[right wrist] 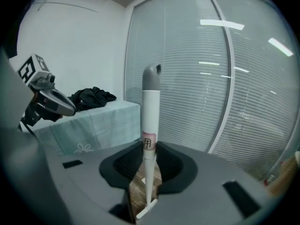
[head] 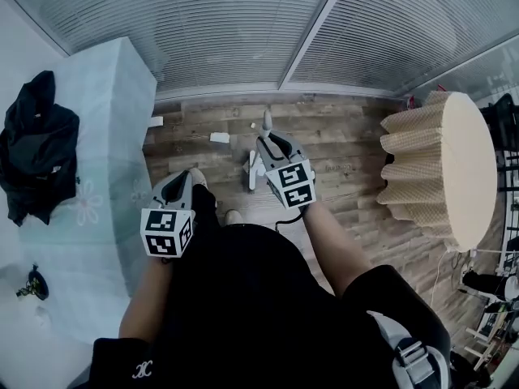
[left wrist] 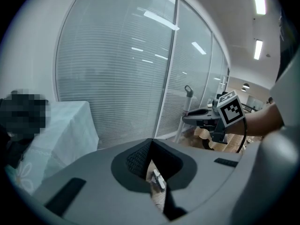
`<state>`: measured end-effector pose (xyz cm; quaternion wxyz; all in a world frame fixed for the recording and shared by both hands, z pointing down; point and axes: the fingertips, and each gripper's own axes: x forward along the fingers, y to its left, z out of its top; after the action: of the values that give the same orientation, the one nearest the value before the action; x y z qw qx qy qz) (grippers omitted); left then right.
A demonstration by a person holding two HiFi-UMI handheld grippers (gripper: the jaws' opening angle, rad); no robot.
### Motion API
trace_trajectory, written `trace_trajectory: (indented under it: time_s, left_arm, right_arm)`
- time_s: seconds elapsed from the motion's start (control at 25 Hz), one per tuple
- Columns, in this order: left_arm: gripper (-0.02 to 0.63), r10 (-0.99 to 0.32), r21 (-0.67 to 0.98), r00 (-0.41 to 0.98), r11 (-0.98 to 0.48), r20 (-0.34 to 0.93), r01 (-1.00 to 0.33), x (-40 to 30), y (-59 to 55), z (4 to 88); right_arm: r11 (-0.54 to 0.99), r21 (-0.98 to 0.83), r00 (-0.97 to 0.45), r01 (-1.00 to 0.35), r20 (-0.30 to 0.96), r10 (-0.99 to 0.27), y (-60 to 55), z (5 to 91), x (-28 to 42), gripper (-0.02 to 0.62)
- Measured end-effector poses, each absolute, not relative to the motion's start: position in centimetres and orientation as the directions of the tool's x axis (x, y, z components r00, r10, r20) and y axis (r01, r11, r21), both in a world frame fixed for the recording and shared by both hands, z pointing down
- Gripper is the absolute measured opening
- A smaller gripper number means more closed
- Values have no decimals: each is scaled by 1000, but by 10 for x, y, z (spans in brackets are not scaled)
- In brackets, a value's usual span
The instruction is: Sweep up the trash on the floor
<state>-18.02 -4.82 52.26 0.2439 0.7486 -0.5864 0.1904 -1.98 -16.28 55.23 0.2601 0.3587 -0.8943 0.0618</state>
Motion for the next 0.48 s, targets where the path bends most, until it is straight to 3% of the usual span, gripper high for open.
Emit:
trace_trajectory:
  time_s: [0.48]
  left_arm:
    - [-5, -791, 240, 304, -203, 530, -949, -227, -159, 522]
  right_arm:
    - [785, 45, -683, -618, 463, -564, -217, 511, -115, 98]
